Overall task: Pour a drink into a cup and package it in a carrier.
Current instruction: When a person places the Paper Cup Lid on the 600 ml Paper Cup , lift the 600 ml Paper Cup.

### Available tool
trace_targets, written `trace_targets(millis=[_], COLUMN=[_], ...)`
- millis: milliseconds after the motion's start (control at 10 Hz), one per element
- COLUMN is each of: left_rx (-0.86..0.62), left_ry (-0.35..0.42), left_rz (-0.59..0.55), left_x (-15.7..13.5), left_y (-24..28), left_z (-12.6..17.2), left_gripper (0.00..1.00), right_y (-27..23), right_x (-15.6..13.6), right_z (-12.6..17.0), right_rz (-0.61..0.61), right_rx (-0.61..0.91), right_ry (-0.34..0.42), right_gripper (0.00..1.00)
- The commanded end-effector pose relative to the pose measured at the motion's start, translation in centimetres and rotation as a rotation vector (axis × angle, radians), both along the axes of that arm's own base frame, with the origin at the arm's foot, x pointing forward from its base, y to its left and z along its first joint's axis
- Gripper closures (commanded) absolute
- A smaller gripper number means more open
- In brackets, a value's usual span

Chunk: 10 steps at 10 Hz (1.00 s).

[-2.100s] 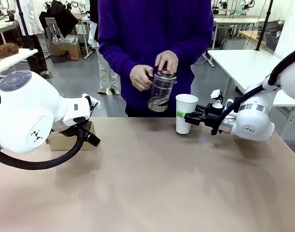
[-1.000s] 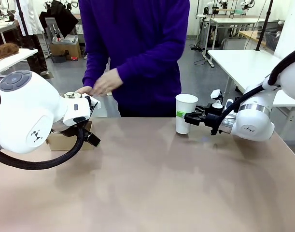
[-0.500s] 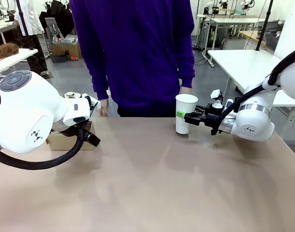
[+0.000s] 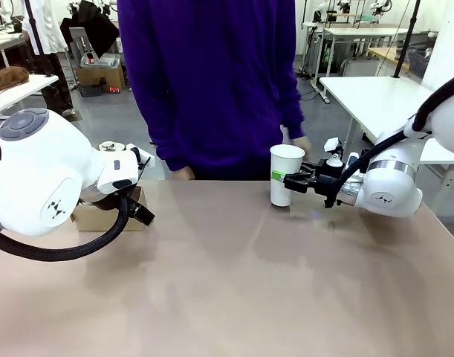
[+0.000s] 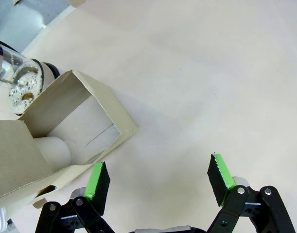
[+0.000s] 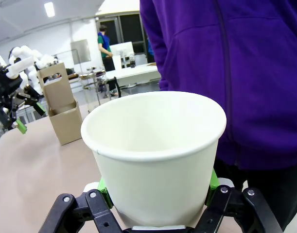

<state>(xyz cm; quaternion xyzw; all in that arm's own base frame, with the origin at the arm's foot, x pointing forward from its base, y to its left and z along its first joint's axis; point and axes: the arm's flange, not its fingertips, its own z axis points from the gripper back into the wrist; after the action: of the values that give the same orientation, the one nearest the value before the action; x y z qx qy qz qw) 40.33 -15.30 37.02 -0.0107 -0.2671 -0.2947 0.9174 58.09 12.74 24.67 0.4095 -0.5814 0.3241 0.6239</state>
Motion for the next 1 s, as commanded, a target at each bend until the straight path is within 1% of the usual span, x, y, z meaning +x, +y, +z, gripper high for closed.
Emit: trace_targets(millis=[0, 900], left_rx=[-0.003, -0.003], left_ry=[0.0, 0.0], left_rz=[0.001, 0.001], left_x=[0.0, 0.0], left_y=[0.07, 0.07], left_z=[0.03, 0.03], left_gripper=[0.0, 0.0], right_y=[0.12, 0.12], right_x=[0.02, 0.02], right_z=[0.55, 0.55], right_rz=[0.001, 0.001], right_rx=[0.001, 0.001], right_ry=[-0.009, -0.009], right_gripper=[0.2, 0.2])
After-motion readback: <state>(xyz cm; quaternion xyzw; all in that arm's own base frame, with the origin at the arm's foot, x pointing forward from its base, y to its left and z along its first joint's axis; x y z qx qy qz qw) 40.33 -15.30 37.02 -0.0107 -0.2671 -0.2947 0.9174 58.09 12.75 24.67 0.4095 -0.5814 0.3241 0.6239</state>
